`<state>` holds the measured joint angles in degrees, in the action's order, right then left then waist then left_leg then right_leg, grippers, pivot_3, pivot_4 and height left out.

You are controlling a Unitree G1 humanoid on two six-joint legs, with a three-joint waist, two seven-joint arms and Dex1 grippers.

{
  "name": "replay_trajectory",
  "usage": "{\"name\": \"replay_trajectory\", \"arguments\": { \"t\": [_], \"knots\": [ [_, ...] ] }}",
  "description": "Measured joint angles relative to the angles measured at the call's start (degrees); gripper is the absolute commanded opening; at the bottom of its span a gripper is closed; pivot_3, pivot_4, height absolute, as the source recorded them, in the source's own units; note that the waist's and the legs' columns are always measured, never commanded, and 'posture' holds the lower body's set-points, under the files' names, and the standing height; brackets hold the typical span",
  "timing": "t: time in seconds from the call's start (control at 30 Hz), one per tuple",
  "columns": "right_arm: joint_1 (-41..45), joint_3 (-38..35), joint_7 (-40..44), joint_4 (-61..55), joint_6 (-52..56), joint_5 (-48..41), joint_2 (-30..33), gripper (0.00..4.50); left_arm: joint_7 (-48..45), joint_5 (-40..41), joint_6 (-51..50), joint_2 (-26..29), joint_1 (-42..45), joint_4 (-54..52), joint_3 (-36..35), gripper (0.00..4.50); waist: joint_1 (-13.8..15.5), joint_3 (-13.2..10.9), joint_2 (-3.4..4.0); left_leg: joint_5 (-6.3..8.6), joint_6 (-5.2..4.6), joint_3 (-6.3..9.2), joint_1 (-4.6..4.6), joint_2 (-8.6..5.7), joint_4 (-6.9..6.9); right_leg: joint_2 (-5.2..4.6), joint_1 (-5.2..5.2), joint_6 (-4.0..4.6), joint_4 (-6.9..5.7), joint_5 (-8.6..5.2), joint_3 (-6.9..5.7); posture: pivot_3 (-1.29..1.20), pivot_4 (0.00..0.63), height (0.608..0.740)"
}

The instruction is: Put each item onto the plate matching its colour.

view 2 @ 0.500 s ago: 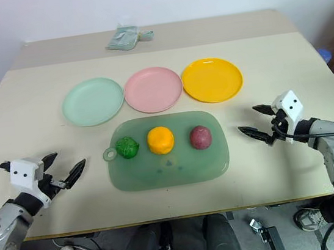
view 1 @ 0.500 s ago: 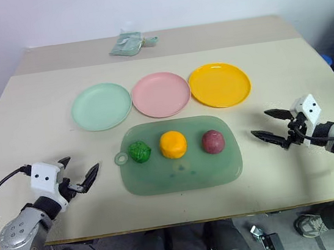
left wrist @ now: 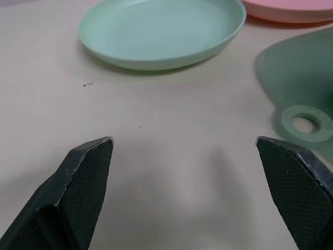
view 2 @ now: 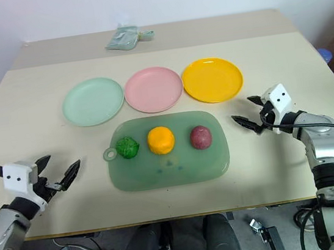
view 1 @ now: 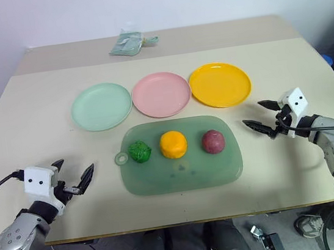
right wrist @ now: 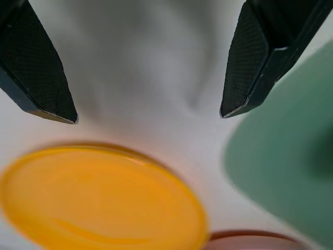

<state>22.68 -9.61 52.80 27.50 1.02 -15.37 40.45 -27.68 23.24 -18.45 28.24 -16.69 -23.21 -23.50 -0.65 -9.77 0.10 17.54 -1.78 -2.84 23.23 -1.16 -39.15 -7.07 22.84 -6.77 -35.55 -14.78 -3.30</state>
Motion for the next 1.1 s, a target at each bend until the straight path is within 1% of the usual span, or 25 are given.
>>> {"name": "replay_trajectory", "arguments": {
  "t": [0.13, 0.27, 0.33, 0.43, 0.57, 0.7, 0.77, 0.87, 0.93, 1.03, 1.1],
  "knots": [
    [-1.19, -0.42, -2.75, -1.34, -1.39, 0.42, -1.12, 4.45, -0.01, -0.01, 0.16, -0.63, 3.65, 2.74, 0.34, 4.50, 0.08, 0.00, 0.01, -0.01, 0.00, 0.01, 0.01, -0.02, -0.01, 0.02, -0.01, -0.01, -0.02, 0.01, -0.02, 0.00, 0.150, 0.740],
    [-3.94, -1.28, -2.66, -6.80, -0.18, -0.99, -0.97, 4.45, -1.80, -0.08, 0.56, 0.12, 10.06, 7.09, 2.19, 4.50, 0.04, 0.01, 0.02, -0.01, 0.00, 0.01, 0.01, -0.02, -0.04, 0.07, -0.03, -0.02, -0.03, 0.01, -0.04, 0.00, 0.150, 0.740],
    [-4.87, -1.85, -2.05, -8.68, 0.95, -1.85, -0.58, 4.45, -2.41, -0.22, 1.10, 0.43, 11.04, 8.51, 2.62, 4.50, -0.14, 0.01, 0.02, -0.01, 0.00, 0.01, 0.01, 0.00, -0.03, 0.11, -0.01, -0.02, -0.02, 0.01, -0.03, 0.00, 0.150, 0.740],
    [-12.83, -3.14, 2.30, -17.41, 6.32, -5.86, 3.43, 4.45, -5.61, 0.53, 0.92, 1.89, 12.92, 10.36, 3.54, 4.50, 0.45, 0.01, 0.06, -0.02, 0.00, 0.07, 0.08, 0.04, -0.01, 0.14, 0.00, -0.01, 0.02, 0.00, -0.08, 0.00, 0.150, 0.740],
    [-18.76, -5.19, 5.22, -26.58, 11.69, -9.93, 5.55, 4.45, -11.78, 4.94, -2.30, 4.64, 13.38, 8.01, 5.15, 4.50, 0.10, 0.01, 0.06, -0.01, -0.02, 0.06, 0.02, 0.03, -0.06, 0.06, -0.09, -0.03, 0.06, 0.02, -0.06, 0.00, 0.150, 0.740],
    [-22.77, -7.70, 5.84, -34.19, 15.85, -12.59, 7.06, 4.45, -19.50, 6.64, -4.49, 9.86, 13.25, 3.51, 10.89, 4.50, 0.11, 0.05, 0.12, 0.00, 0.00, 0.09, -0.01, 0.03, -0.02, 0.04, -0.09, 0.00, 0.05, 0.00, -0.04, 0.00, 0.150, 0.740],
    [-24.72, -8.00, 6.10, -37.87, 17.74, -13.63, 7.79, 4.45, -21.49, 5.90, -4.76, 11.04, 14.17, 3.33, 13.96, 4.50, 0.16, 0.05, 0.16, 0.00, 0.00, 0.09, -0.01, 0.03, -0.02, 0.04, -0.08, 0.00, 0.05, 0.00, -0.04, 0.00, 0.150, 0.740],
    [-26.30, -8.66, 5.67, -42.68, 20.33, -14.96, 8.01, 4.45, -22.26, 3.49, -4.44, 10.98, 17.66, 4.21, 18.03, 4.50, 0.30, 0.06, 0.16, 0.00, -0.01, 0.09, 0.00, 0.02, -0.02, 0.03, -0.09, 0.00, 0.05, 0.01, -0.03, 0.00, 0.150, 0.740],
    [-26.31, -8.62, 4.42, -46.24, 21.98, -15.45, 7.95, 4.45, -22.14, 0.82, -3.13, 9.91, 21.33, 6.18, 21.27, 4.50, 0.58, 0.06, 0.17, 0.00, -0.01, 0.09, 0.00, 0.01, -0.03, 0.04, -0.08, 0.00, 0.05, 0.01, -0.03, 0.00, 0.150, 0.740],
    [-25.57, -7.96, 2.02, -49.62, 23.97, -15.82, 7.49, 4.45, -21.73, -2.73, -1.28, 8.20, 24.06, 9.14, 25.28, 4.50, 0.88, 0.06, 0.16, 0.01, -0.02, 0.08, 0.01, 0.00, -0.03, 0.06, -0.06, -0.01, 0.07, 0.01, -0.03, 0.00, 0.150, 0.740],
    [-25.22, -6.99, 0.42, -50.50, 24.95, -15.81, 6.70, 4.50, -21.03, -4.53, -0.37, 7.11, 24.84, 11.06, 26.74, 3.96, 1.10, 0.06, 0.16, 0.00, -0.02, 0.09, 0.02, 0.01, -0.03, 0.08, -0.05, -0.01, 0.07, 0.01, -0.03, 0.00, 0.150, 0.740]
  ]
}}
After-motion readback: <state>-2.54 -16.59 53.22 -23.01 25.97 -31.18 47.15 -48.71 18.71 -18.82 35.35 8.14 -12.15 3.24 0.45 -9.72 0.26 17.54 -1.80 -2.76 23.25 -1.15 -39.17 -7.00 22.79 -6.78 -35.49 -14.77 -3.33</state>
